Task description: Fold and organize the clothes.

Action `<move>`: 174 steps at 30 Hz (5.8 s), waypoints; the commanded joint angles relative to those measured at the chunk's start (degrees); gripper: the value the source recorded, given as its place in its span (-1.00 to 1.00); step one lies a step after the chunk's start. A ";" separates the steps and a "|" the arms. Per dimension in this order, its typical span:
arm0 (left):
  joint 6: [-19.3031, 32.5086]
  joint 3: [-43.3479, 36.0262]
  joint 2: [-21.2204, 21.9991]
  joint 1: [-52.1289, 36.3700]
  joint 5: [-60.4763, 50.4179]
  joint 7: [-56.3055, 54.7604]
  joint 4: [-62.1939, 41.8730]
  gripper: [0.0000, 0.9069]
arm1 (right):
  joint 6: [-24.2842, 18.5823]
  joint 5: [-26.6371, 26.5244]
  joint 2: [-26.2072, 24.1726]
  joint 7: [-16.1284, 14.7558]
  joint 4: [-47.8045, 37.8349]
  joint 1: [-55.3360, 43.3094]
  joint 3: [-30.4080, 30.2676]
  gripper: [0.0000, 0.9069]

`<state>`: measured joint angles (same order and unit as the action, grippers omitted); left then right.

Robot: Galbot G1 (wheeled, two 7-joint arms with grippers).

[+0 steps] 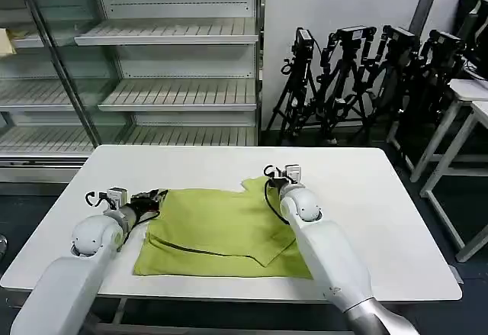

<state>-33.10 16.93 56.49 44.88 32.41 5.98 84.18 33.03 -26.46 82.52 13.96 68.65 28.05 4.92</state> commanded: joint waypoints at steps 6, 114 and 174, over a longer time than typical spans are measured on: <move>-0.02 0.46 0.07 -0.10 0.14 0.27 0.70 -0.98 | 0.06 -0.48 -2.20 0.46 7.31 1.74 -0.01 -1.00; 0.02 13.38 0.36 30.01 9.31 -20.42 35.27 1.00 | 0.04 1.93 -16.24 1.80 56.57 44.75 11.75 1.00; -0.04 23.58 -17.93 33.54 -3.62 -18.68 34.31 -0.98 | -1.53 6.44 -14.63 1.18 55.92 46.13 11.20 1.00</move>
<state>-33.03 42.62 43.44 78.90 29.40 -9.54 113.72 31.58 -20.72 67.42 15.17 124.88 73.96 16.42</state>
